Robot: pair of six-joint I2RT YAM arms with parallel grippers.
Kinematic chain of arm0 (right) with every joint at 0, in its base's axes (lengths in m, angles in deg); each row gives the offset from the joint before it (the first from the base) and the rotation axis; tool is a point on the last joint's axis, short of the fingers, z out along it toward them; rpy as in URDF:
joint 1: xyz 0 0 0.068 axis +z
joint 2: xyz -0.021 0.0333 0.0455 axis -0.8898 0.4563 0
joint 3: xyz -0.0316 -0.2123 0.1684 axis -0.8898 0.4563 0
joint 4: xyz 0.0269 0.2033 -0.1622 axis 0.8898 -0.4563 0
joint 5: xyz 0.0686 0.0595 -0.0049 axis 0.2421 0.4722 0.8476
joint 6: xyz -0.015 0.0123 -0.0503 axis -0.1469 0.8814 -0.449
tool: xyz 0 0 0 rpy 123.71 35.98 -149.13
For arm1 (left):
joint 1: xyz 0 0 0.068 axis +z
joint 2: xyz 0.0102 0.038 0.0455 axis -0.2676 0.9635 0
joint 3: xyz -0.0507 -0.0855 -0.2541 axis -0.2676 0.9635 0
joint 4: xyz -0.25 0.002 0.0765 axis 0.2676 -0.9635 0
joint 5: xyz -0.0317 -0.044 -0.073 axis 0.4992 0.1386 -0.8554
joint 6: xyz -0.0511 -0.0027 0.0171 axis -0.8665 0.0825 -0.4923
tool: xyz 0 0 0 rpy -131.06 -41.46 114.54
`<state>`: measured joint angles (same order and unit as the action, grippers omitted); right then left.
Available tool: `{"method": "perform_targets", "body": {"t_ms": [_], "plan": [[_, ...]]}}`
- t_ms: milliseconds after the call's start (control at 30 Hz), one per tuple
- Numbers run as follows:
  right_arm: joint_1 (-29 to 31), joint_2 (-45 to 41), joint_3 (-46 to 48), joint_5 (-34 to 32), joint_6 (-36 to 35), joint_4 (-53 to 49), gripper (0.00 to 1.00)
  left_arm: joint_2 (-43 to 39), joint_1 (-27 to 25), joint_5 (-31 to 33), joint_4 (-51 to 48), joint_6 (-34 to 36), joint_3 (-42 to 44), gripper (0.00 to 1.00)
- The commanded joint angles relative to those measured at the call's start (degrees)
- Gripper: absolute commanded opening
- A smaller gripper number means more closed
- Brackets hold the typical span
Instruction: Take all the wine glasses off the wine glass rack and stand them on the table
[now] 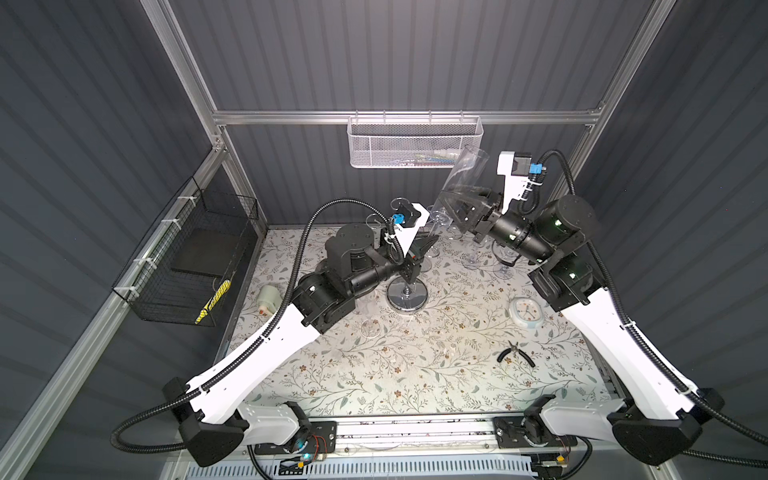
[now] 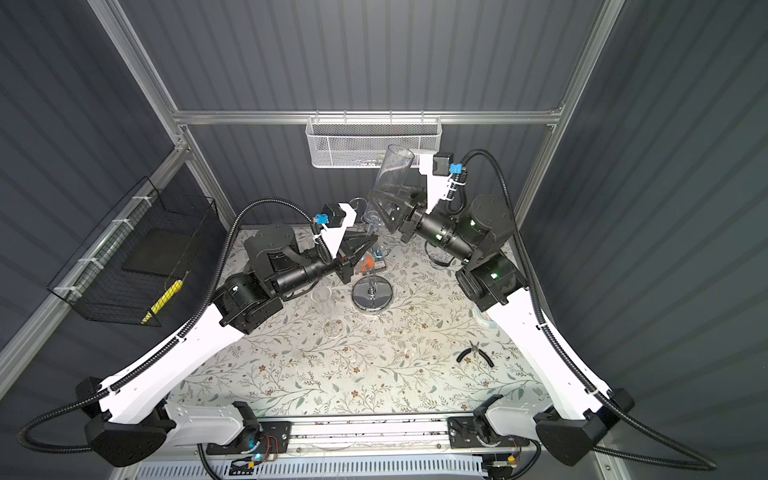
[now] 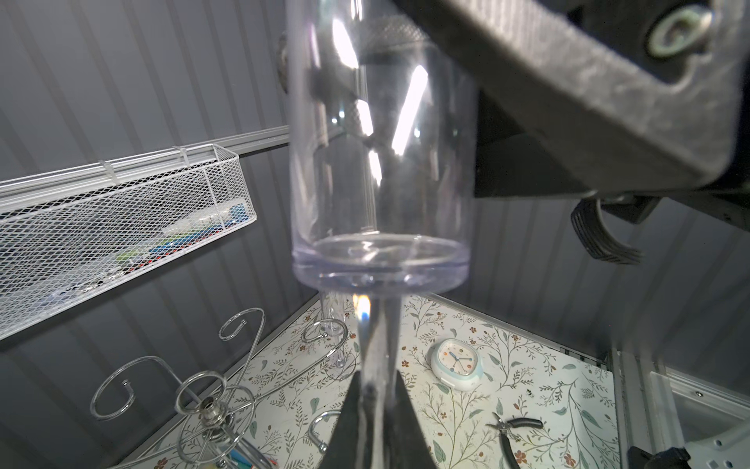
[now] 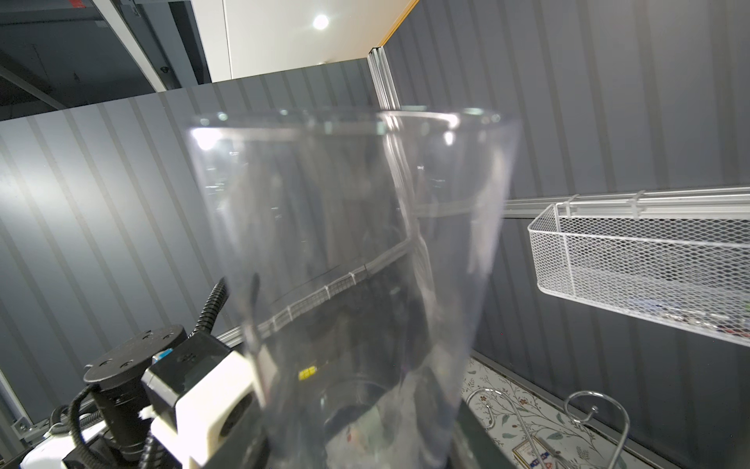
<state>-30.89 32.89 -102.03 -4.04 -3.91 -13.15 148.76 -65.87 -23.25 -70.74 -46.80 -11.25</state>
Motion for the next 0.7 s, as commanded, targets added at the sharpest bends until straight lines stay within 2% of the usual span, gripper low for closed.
{"method": "perform_targets", "body": {"t_ms": [0, 200, 367, 533, 667], "plan": [[0.8, -1.6, 0.7, 1.8, 0.7, 2.5, 0.44, -0.4, -0.6, 0.6, 0.9, 1.2, 0.7, 0.19], [0.8, -3.9, 2.2, 1.3, -2.7, 2.1, 0.42, -2.1, -0.6, 0.8, 3.5, 0.5, 3.1, 0.37], [0.8, -6.2, 2.7, 0.3, -5.9, 0.3, 0.42, -2.5, -0.6, 0.6, 3.6, -0.4, 2.7, 0.61], [0.7, -10.7, 3.4, -2.7, -12.2, -3.7, 0.42, -5.0, -0.6, 1.0, 4.6, -0.9, 3.4, 0.70], [0.6, -13.7, 4.0, -6.6, -17.3, -7.8, 0.43, -7.1, -0.6, 0.8, 5.3, -1.9, 4.0, 0.71]]}}
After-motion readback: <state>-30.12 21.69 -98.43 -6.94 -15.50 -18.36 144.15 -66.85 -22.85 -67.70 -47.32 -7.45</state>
